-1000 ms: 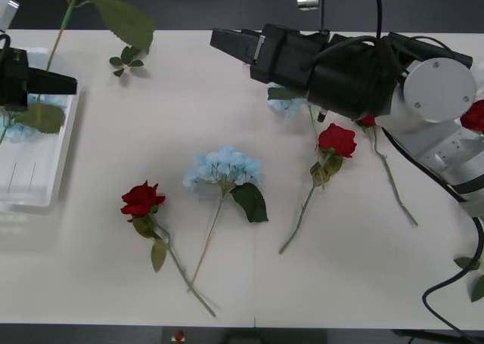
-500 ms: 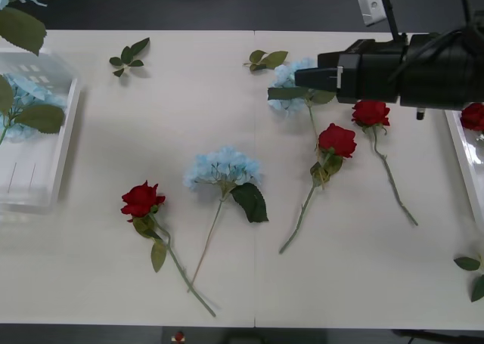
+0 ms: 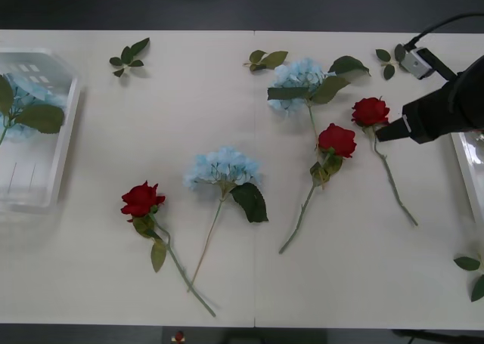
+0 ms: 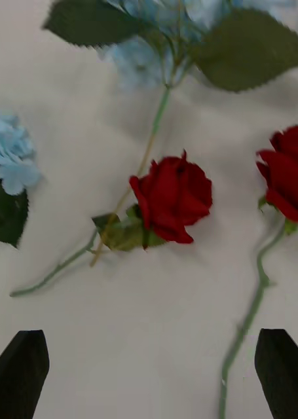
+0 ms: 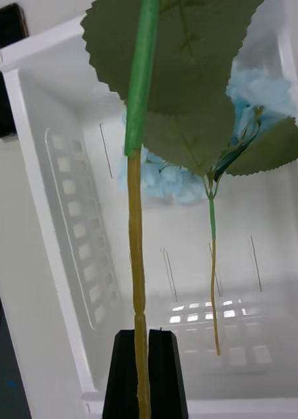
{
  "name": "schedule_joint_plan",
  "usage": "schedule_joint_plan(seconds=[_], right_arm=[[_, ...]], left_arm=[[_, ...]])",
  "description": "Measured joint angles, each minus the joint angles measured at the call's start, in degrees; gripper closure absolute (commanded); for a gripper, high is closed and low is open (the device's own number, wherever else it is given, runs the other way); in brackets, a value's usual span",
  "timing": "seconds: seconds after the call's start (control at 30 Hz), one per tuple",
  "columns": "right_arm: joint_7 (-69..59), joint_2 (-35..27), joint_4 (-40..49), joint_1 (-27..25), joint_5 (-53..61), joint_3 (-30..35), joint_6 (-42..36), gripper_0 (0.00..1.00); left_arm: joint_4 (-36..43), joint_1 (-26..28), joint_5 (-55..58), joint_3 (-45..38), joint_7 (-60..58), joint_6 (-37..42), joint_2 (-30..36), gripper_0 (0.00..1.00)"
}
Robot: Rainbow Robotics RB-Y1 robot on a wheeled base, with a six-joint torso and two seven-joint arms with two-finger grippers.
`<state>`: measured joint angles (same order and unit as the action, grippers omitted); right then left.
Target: Put the red flowers into the right box and the blue flowers into the left box
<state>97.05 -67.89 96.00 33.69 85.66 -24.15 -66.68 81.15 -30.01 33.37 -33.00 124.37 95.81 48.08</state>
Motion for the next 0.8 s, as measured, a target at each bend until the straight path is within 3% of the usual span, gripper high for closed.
schedule_joint_plan(seconds=[0.13, 0.37, 0.57, 0.73, 0.77, 0.8], right_arm=[[-3.6, -0.1, 0.1, 0.0, -6.4, -0.9, -3.2, 0.08], [-18.2, -0.7, 0.1, 0.8, -15.6, -9.4, 0.1, 0.08], [-21.3, -0.5, -0.5, 1.0, -23.5, -13.3, 4.2, 0.08], [-23.6, 2.6, -6.4, 1.1, -25.4, -13.5, 7.2, 0.08], [-23.6, 3.5, -7.6, 1.2, -26.1, -13.5, 7.6, 0.08], [-23.6, 4.4, -8.8, 1.4, -26.8, -13.5, 7.9, 0.08]], left_arm=[[-6.0, 0.0, -0.2, 2.9, -4.5, -3.7, 0.0, 1.00], [-16.7, 0.0, -0.3, 10.6, -4.8, -15.5, 0.0, 1.00], [-21.2, 0.0, -0.3, 14.2, -4.8, -20.2, 0.0, 1.00], [-23.5, 0.0, -0.3, 17.2, -4.8, -23.3, 0.0, 1.00], [-23.7, 0.0, -0.3, 17.7, -4.9, -23.6, 0.0, 0.95], [-23.9, 0.0, -0.3, 18.2, -4.9, -23.8, 0.0, 0.56]])
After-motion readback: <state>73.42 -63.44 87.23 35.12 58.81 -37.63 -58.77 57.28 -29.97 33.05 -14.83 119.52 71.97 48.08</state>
